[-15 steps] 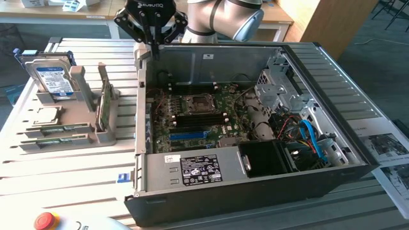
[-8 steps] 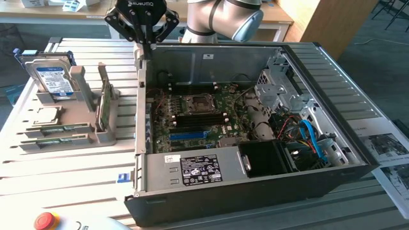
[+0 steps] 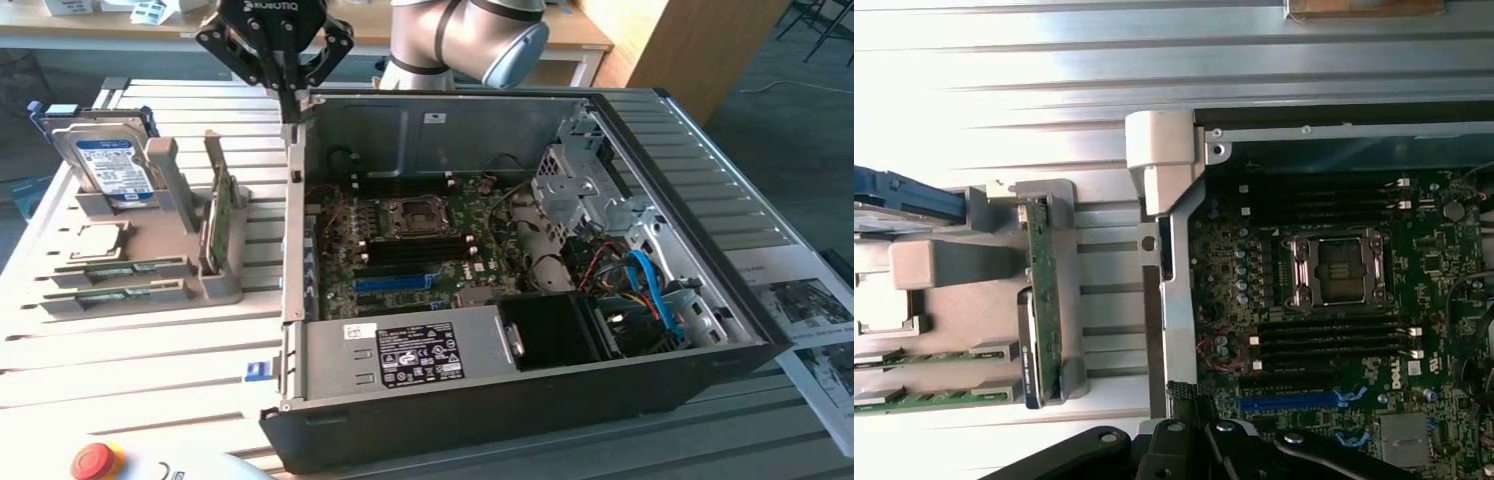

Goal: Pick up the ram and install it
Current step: 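Reach for the ram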

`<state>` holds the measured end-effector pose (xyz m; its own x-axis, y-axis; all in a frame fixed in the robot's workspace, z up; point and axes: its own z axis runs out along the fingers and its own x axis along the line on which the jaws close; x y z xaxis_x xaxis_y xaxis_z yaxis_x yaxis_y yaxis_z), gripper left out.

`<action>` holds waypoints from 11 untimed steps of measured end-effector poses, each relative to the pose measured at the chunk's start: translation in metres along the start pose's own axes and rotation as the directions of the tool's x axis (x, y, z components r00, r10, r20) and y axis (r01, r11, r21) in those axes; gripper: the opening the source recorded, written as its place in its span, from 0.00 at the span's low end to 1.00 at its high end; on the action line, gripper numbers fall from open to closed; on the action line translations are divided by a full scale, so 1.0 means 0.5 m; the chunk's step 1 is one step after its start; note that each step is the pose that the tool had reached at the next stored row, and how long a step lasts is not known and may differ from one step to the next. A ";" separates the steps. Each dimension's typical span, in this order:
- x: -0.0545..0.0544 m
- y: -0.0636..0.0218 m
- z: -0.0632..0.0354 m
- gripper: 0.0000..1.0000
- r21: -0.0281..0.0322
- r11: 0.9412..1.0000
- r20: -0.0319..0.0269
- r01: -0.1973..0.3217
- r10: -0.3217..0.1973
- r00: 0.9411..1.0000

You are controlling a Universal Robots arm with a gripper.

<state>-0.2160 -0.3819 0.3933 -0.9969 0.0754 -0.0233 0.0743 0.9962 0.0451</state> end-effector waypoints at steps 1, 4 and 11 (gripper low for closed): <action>0.005 0.000 0.000 0.10 0.000 1.000 0.000 0.000 0.000 1.000; 0.021 0.001 -0.001 0.10 0.000 1.000 0.000 0.000 0.000 1.000; 0.061 0.003 -0.001 0.10 0.000 1.000 0.000 0.000 0.000 1.000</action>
<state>-0.2461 -0.3783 0.3933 -0.9969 0.0752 -0.0233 0.0741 0.9962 0.0451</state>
